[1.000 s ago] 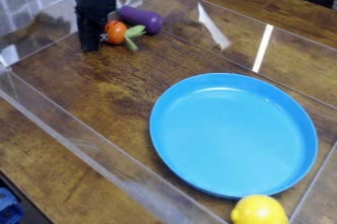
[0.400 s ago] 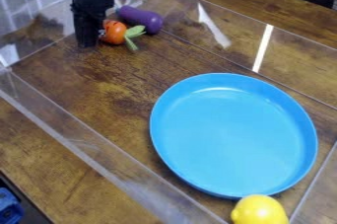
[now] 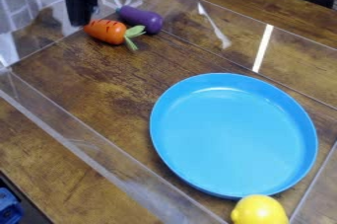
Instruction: Put the carrot on the blue tray
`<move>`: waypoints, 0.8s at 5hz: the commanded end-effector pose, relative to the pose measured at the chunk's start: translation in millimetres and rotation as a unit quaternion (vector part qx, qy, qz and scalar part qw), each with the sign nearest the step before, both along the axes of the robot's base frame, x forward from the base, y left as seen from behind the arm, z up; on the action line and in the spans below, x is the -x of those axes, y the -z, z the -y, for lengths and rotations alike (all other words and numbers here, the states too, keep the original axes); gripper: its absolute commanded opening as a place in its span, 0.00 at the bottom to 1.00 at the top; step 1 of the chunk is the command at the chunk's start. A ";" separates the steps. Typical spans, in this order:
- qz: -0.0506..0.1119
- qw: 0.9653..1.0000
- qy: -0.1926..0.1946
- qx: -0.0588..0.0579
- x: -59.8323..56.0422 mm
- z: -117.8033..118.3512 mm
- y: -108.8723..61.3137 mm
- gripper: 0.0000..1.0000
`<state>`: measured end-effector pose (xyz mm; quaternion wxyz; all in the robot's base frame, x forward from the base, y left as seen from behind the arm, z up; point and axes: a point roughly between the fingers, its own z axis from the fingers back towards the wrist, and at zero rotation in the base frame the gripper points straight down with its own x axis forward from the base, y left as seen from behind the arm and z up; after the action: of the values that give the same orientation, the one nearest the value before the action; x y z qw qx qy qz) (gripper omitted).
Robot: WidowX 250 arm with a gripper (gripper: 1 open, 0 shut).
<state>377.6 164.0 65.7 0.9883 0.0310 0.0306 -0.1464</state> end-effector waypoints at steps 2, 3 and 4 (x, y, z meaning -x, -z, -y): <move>0.030 0.998 0.050 -0.012 -8.7 9.4 -46.5 0.00; 0.031 0.996 0.080 -0.010 -9.5 11.4 -51.7 0.00; 0.033 0.997 0.074 -0.008 -11.4 21.2 -55.8 0.00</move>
<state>378.0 145.4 71.5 0.9755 0.0096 0.0533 -0.2133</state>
